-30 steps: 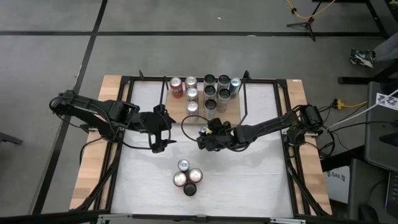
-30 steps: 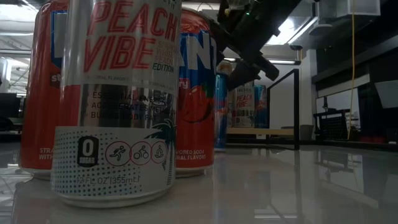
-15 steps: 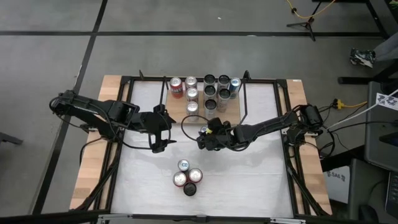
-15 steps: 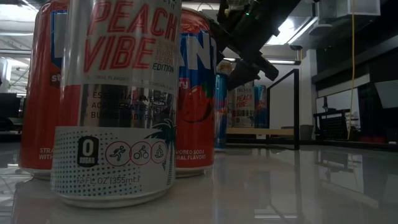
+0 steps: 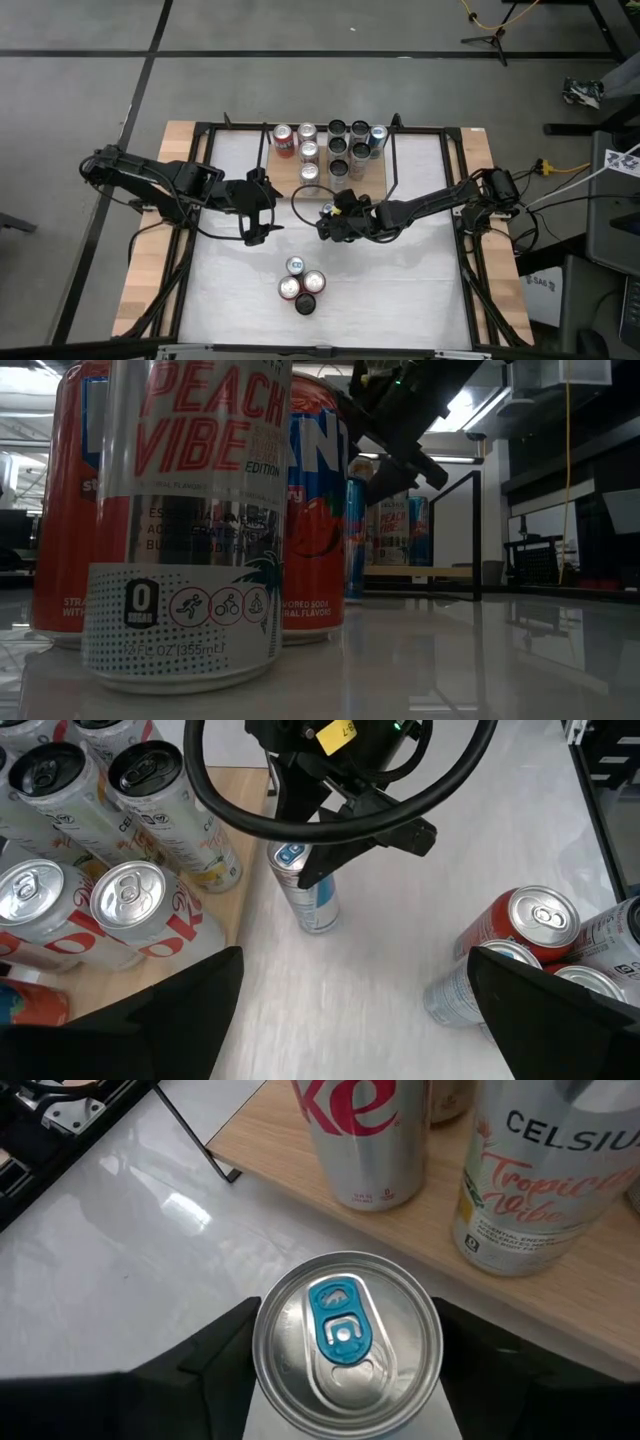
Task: Place canned beverage on shelf
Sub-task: Put the blue soda can onto the shelf aligned with the other blue soda can
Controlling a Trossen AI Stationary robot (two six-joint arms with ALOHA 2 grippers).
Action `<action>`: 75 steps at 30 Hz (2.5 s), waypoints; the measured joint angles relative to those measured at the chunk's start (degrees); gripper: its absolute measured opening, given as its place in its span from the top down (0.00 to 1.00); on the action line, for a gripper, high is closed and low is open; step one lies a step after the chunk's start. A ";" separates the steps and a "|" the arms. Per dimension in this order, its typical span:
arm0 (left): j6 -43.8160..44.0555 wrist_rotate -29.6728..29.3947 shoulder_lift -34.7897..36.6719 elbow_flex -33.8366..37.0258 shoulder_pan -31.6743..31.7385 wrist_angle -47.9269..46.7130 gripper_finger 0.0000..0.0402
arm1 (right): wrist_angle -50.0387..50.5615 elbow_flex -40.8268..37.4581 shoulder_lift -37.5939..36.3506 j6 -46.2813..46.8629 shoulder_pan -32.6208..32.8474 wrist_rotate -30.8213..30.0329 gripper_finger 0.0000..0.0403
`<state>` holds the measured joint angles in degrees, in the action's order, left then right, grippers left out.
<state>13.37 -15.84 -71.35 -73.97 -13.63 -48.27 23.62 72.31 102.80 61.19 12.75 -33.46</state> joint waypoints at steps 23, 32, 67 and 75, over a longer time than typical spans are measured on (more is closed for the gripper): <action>0.00 0.02 0.00 0.00 -0.01 -0.02 0.06 | 0.16 -0.15 -1.58 -4.97 -0.02 2.03 0.20; 0.00 0.02 0.00 0.00 -0.02 -0.02 0.06 | 0.16 -0.11 -6.40 -18.39 -0.02 4.35 0.20; 0.09 0.01 -0.02 0.00 -0.01 1.38 0.06 | 0.41 -0.04 -10.38 -79.89 -12.44 42.09 0.20; 0.13 0.00 -0.02 0.00 0.00 1.39 0.06 | 0.32 -0.03 -7.59 -79.94 -12.52 41.63 0.20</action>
<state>13.50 -15.84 -71.37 -73.97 -13.63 -46.88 23.94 72.28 95.21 -18.75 0.23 8.16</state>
